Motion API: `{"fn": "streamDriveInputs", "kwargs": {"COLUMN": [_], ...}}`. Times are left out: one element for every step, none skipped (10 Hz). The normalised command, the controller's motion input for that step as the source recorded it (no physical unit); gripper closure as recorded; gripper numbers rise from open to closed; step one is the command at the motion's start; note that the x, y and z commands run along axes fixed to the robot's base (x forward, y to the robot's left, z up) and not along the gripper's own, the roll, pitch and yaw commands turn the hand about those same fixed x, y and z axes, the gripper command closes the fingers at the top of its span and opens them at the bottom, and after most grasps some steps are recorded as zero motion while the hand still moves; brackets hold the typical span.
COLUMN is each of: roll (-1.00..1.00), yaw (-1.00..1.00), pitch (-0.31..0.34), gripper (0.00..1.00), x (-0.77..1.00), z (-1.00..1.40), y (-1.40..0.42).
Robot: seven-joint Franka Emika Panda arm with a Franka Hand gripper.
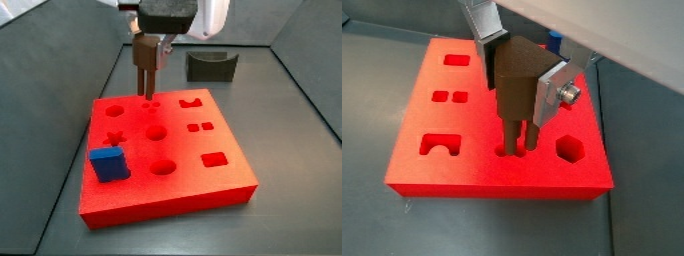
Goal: Pick up the 3 prong object. Move up. Place the 3 prong object on the fixture. Regrasp the 3 prong object. Move to above the board. Insert the 3 prong object.
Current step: Insert the 3 prong object.
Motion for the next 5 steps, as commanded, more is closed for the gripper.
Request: {"fn": "streamDriveInputs", "kwargs": {"roll": [-0.12,-0.01,0.0,0.0,-0.01], "yaw": [-0.38,-0.1,-0.05,-0.33,-0.5], "pitch": [-0.05,0.0,0.0,0.0,0.0], "gripper": [1.0,1.0,1.0,1.0,1.0], "x": [0.23,0.11,0.06,0.01,0.06], "z": [-0.17,0.0,0.0,-0.16,-0.24], "y": [0.0,0.0,0.0,0.0,0.0]}}
